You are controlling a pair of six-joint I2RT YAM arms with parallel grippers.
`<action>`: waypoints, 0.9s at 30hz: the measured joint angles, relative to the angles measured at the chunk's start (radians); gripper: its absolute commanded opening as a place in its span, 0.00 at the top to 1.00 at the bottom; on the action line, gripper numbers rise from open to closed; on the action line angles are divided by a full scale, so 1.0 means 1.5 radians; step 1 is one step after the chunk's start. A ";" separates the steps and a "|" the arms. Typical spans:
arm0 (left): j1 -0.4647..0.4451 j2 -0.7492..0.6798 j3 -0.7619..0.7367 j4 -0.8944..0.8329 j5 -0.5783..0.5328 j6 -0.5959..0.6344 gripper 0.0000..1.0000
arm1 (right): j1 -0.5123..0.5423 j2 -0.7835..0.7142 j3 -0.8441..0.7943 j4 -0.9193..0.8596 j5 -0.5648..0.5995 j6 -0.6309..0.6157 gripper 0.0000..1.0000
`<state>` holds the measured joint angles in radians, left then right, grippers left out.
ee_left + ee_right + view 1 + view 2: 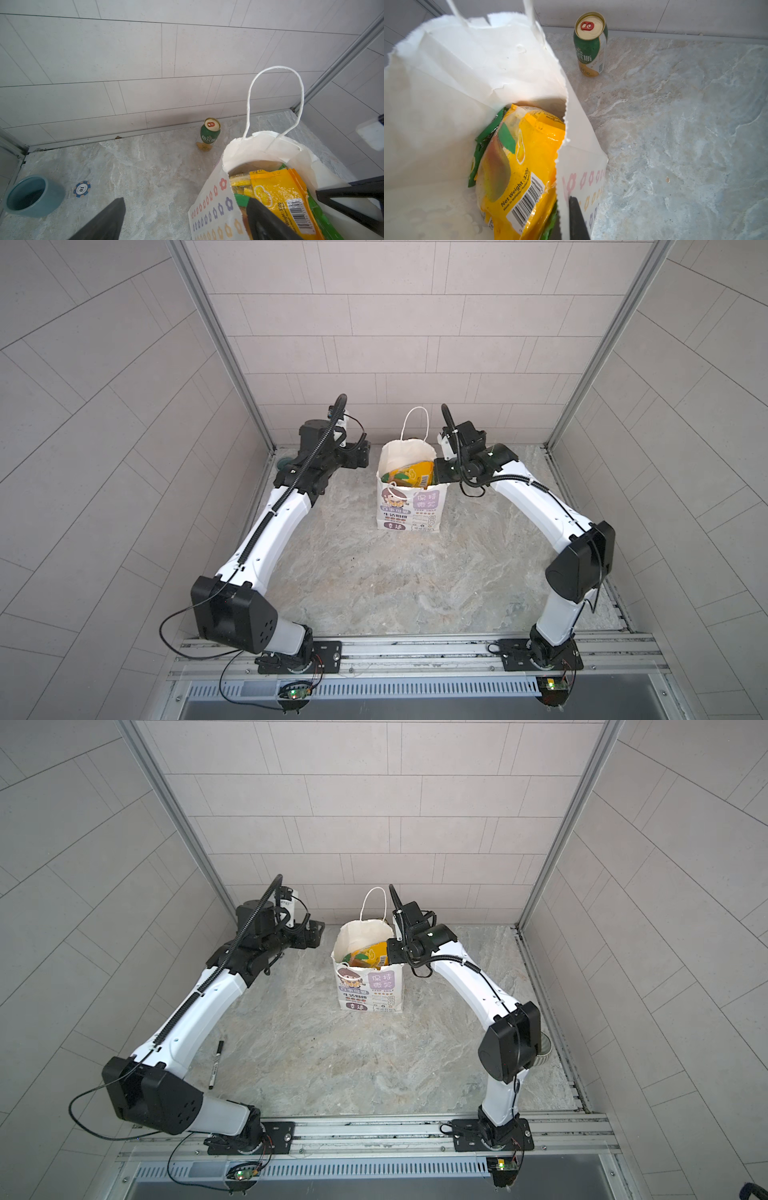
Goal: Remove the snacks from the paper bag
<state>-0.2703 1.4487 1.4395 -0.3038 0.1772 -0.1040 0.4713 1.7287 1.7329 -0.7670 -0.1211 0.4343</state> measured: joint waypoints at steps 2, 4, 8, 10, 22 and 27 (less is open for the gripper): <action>-0.017 -0.003 -0.010 0.001 -0.004 0.000 0.05 | 0.002 -0.038 -0.042 0.008 0.010 0.015 1.00; -0.031 -0.010 -0.024 0.003 -0.009 -0.001 0.06 | 0.004 -0.062 -0.071 0.015 0.022 0.023 1.00; -0.038 -0.026 -0.042 0.003 -0.024 -0.005 0.07 | -0.003 -0.087 -0.106 0.031 0.041 0.024 1.00; -0.038 -0.034 -0.045 0.004 -0.032 -0.008 0.08 | -0.009 -0.091 -0.116 0.043 0.045 0.022 1.00; -0.041 -0.043 -0.045 0.010 -0.047 -0.010 0.08 | -0.020 -0.048 -0.056 0.052 0.050 -0.022 0.68; -0.041 -0.047 -0.043 0.011 -0.046 -0.010 0.06 | -0.032 -0.052 -0.014 0.067 0.055 -0.050 0.34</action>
<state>-0.3325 1.3788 1.3743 -0.2874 0.1089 -0.1188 0.4236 1.6505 1.7123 -0.6670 -0.0391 0.3595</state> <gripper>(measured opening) 0.932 0.575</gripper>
